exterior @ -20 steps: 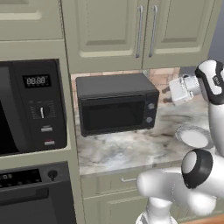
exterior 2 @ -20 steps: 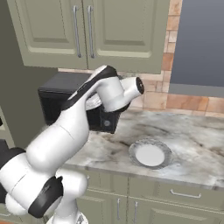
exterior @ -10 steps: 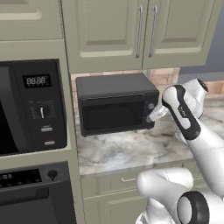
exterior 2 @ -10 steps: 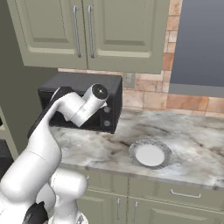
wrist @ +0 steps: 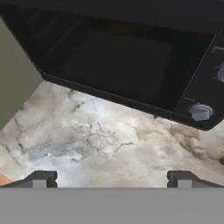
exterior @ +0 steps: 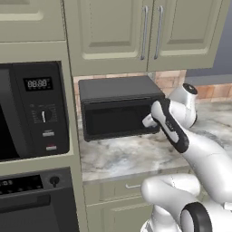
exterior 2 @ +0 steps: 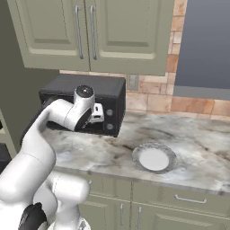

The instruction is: Pick up the bagel from the plate, place it on the toaster oven rack, close the door, and set the timer.

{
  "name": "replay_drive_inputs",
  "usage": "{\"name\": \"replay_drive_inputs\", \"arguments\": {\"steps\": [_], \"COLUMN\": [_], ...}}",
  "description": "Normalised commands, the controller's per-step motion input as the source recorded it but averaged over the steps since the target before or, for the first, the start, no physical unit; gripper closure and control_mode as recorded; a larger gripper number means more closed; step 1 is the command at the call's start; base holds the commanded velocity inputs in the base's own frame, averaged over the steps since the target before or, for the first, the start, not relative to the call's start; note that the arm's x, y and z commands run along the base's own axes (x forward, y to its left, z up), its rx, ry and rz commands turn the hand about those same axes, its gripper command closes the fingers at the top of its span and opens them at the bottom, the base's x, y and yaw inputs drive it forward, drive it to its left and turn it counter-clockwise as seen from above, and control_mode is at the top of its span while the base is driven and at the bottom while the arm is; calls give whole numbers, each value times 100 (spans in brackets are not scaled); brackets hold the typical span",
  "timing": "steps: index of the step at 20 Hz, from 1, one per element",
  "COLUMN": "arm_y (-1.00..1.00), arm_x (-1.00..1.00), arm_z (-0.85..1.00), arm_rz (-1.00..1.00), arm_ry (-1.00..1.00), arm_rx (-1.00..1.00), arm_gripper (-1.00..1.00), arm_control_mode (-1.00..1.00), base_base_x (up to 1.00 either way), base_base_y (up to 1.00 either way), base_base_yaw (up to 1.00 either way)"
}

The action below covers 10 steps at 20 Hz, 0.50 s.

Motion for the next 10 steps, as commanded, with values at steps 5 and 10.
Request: {"name": "replay_drive_inputs", "arguments": {"steps": [5,10], "arm_y": [-21,-48], "arm_x": [8,31], "arm_z": [-23,-27], "arm_rz": [-24,-8], "arm_ry": [13,7], "arm_rx": [1,0], "arm_gripper": [-100,-100], "arm_control_mode": [-100,-100], "base_base_x": [0,0], "base_base_y": [0,0], "base_base_yaw": [0,0]}}
